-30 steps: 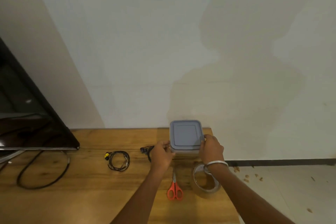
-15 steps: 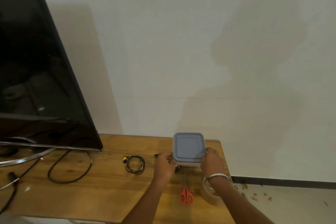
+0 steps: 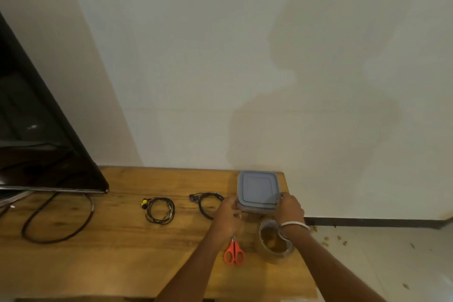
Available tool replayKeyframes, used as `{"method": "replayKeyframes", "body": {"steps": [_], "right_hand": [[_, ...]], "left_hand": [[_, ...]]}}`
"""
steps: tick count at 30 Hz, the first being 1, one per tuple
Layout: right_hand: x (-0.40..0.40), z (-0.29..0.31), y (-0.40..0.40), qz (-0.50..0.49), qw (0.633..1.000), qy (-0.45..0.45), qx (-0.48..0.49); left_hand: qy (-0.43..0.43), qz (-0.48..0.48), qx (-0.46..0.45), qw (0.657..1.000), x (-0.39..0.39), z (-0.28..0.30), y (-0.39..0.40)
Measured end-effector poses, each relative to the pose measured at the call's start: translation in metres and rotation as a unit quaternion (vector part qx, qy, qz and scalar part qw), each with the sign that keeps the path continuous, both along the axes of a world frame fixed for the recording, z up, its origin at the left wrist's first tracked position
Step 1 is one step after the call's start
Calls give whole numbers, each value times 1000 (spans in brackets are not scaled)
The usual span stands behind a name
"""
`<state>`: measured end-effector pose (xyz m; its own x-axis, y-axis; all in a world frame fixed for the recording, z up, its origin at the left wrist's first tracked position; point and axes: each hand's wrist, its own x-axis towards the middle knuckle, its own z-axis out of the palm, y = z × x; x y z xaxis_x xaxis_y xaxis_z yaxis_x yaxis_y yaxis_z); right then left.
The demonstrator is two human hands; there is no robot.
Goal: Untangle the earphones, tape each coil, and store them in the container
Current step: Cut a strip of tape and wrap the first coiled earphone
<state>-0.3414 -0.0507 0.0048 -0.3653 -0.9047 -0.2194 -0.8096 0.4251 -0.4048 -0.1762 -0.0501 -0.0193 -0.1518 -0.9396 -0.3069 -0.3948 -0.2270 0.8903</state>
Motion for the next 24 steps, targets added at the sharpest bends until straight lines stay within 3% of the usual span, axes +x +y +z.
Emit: {"method": "replayKeyframes", "body": {"steps": [5,8,11,15,24], "right_hand": [[13,-4,26,-11,994,42,-96],[23,-4,54,60,981,74,-170],[34,-11,81,115,980,107,-122],[40,-20,100,116,985,116,-59],[36,-19,108,142,985,85,-57]], "left_hand": [[-4,-8,-3,1000,9,10,16],[-43,22,-4,999,11,12,29],[-48,36,11,998,9,18,51],[-31,23,29,999,10,20,81],[-27,27,49,998,22,12,101]]}}
